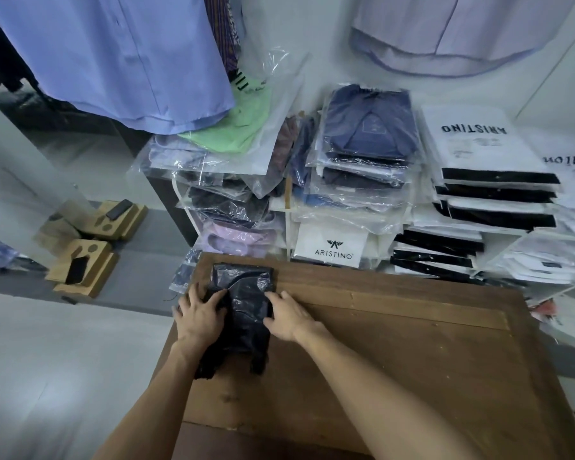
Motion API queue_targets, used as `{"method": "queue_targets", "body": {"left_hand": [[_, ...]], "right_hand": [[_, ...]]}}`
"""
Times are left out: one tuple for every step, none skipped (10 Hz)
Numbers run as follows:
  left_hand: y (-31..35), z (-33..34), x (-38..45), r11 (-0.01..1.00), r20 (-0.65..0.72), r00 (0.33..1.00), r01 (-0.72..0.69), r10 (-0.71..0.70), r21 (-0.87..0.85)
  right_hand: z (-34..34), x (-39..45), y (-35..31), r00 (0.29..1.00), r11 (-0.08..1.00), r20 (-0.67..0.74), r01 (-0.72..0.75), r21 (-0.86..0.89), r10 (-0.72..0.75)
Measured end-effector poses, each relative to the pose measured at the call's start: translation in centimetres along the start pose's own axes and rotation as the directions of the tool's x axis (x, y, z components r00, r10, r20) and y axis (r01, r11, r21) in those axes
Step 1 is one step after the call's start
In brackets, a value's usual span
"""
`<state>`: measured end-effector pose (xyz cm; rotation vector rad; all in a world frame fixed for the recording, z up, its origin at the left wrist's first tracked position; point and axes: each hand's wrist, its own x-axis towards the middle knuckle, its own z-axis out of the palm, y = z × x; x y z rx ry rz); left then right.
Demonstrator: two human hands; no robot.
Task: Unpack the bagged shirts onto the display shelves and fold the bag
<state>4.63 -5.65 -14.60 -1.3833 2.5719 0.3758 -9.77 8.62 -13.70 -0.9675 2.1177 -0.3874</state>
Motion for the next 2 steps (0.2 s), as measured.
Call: {"method": "queue_targets", "body": {"left_hand": [[2.0,-1.9,0.3,0.987,-0.096,0.994,-0.062,0.049,-0.146],[5.8,-5.1,0.4,0.867,-0.171,0.97,-0.23,0.17,-0.443]], "right_hand": [[-2.9,-1.1,0.4,0.994,0.999,-0.098,0.047,0.018,-0.045],[-6.6,-3.0,1.0,0.947,0.96,-0.307,0.166,0.225,-0.092]]}}
